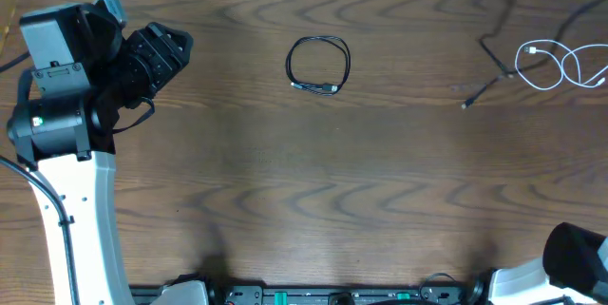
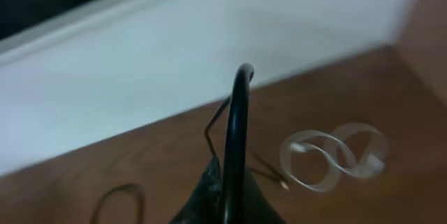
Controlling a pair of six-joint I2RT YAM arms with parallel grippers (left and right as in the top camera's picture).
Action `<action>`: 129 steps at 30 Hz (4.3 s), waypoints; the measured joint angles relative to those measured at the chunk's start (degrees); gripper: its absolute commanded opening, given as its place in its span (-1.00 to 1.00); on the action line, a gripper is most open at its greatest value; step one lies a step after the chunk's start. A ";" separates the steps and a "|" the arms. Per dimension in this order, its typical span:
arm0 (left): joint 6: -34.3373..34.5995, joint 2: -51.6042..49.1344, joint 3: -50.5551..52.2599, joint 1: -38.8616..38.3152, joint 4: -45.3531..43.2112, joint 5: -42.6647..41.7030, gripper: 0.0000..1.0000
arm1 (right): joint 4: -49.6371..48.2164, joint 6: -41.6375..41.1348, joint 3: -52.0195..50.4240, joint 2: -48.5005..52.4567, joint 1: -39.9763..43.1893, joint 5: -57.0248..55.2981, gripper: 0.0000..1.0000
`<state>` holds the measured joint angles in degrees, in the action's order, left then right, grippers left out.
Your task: Untangle cables
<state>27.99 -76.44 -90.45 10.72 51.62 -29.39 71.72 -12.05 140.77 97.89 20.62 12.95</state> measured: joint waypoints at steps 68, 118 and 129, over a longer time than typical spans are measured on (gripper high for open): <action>-7.91 -8.44 0.00 -14.91 -2.34 0.17 0.24 | 25.16 24.59 -5.62 27.12 -5.62 18.49 0.06; -9.01 -8.44 0.02 -14.91 -1.42 0.20 0.25 | -31.01 -18.38 -82.29 4.37 -43.74 -7.67 -0.36; -9.01 -8.44 0.02 -14.91 -1.44 0.20 0.25 | -33.00 -18.97 -82.27 5.09 -43.74 -8.96 -0.67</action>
<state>18.98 -84.88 -90.43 -4.19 50.17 -29.19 38.72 -31.03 58.50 102.98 -23.11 3.99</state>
